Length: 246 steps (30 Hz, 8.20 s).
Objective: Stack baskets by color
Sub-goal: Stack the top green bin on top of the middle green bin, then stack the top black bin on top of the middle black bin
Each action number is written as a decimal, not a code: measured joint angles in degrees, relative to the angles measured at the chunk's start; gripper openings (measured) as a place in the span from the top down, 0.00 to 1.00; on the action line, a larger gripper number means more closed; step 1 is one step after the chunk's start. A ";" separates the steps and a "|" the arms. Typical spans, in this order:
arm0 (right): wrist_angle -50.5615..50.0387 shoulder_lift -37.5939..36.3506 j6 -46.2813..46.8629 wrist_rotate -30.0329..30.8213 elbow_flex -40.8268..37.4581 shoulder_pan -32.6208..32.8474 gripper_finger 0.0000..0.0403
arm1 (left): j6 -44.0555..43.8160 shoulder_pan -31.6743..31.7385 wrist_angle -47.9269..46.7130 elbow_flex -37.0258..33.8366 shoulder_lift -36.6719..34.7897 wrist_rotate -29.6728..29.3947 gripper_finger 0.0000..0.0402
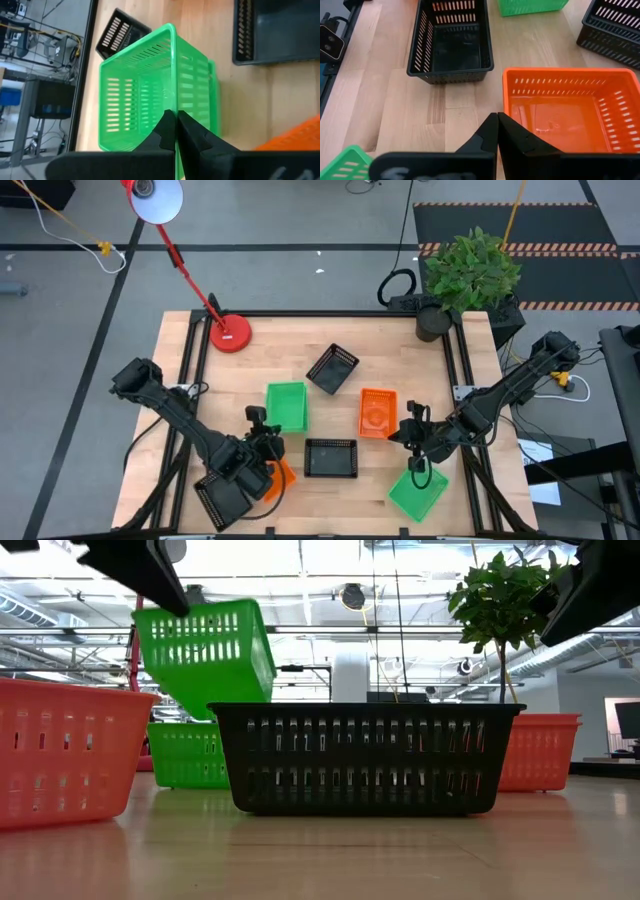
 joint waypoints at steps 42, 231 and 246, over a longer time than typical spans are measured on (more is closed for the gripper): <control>-0.02 0.00 -0.37 -0.04 0.00 0.02 1.00 | 6.71 6.01 9.41 -4.85 0.02 5.95 0.96; 22.66 34.05 -67.47 -37.57 12.41 -54.51 0.77 | 17.08 14.57 35.71 -17.04 -10.27 13.75 0.76; 22.71 34.07 -66.71 -37.66 12.41 -55.84 0.96 | 17.09 14.57 35.69 -17.04 -10.27 13.74 0.76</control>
